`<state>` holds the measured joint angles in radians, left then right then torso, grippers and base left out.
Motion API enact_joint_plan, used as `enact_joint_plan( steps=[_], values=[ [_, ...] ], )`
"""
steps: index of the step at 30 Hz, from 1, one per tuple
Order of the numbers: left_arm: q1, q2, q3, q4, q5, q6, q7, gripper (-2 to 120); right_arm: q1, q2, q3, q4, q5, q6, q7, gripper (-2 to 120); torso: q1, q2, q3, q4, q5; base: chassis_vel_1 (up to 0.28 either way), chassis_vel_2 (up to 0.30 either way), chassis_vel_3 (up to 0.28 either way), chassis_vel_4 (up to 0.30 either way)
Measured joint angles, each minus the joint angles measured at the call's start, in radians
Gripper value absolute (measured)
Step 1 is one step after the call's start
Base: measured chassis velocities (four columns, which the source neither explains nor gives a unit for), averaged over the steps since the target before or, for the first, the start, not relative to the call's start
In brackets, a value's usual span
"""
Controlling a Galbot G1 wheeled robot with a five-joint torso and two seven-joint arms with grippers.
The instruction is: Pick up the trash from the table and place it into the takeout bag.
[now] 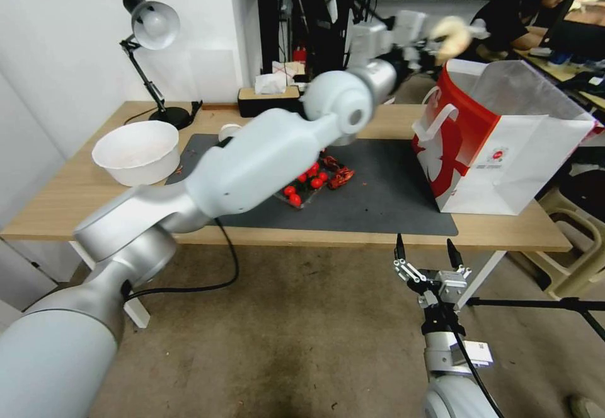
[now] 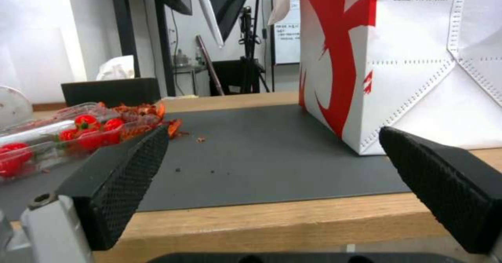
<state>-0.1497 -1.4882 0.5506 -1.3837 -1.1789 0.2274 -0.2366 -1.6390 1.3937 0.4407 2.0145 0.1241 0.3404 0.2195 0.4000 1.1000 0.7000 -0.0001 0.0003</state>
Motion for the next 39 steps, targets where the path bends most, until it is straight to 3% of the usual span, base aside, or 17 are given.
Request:
enact_joint_plan(
  steps=[14, 32, 39],
  values=[
    [0.016, -0.111, 0.065, 0.081, 0.005, -0.006, 0.005, 2, 0.003, 0.006, 0.002, 0.002, -0.001, -0.001, 0.001, 100, 0.0, 0.0, 0.0, 0.0001, -0.0003, 0.0, 0.0, 0.0, 0.0],
    [0.028, -0.121, 0.107, 0.091, 0.012, -0.015, 0.007, 3, 0.005, 0.013, 0.0, 0.001, -0.001, 0.0, 0.002, 100, 0.0, 0.0, 0.0, 0.0001, -0.0004, 0.0, 0.0, 0.0, 0.0],
    [0.029, -0.12, 0.105, 0.093, 0.016, -0.015, 0.006, 29, 0.004, 0.013, 0.001, 0.001, -0.001, 0.0, 0.002, 100, 0.0, 0.0, 0.0, 0.0001, -0.0004, 0.0, 0.0, 0.0, 0.0]
  ],
)
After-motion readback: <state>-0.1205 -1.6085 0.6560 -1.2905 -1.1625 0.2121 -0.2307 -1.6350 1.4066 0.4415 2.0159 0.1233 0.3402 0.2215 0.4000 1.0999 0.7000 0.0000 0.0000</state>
